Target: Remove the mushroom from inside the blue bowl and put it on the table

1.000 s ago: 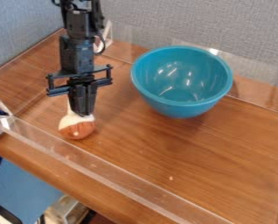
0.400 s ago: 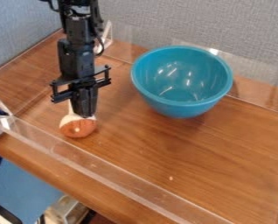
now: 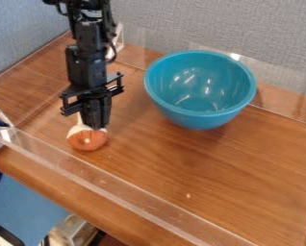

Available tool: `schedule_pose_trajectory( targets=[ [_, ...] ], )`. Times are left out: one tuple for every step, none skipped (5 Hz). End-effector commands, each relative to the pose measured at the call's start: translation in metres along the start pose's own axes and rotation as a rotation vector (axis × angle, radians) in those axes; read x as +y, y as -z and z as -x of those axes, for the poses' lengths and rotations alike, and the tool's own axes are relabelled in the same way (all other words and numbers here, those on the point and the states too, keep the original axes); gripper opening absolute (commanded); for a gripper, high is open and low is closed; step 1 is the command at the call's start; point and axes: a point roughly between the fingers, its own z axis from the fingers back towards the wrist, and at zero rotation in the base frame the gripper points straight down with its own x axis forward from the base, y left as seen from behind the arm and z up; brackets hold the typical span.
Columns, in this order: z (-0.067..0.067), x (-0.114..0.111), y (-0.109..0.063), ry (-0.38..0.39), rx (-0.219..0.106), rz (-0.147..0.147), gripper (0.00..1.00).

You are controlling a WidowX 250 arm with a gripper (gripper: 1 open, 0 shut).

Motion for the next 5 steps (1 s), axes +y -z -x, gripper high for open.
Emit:
schedule_pose_trajectory(
  targets=[
    [0.004,-0.002,-0.006,0.011,-0.026,0.014,1.0],
    [0.004,-0.001,-0.008,0.006,-0.029,0.011,1.0],
    [0.002,0.002,-0.018,0.005,-0.022,0.025,1.0],
    [0.001,0.005,-0.03,0.004,-0.013,0.04,1.0],
    [-0.002,0.007,-0.043,0.0,-0.002,0.057,1.0]
  ],
)
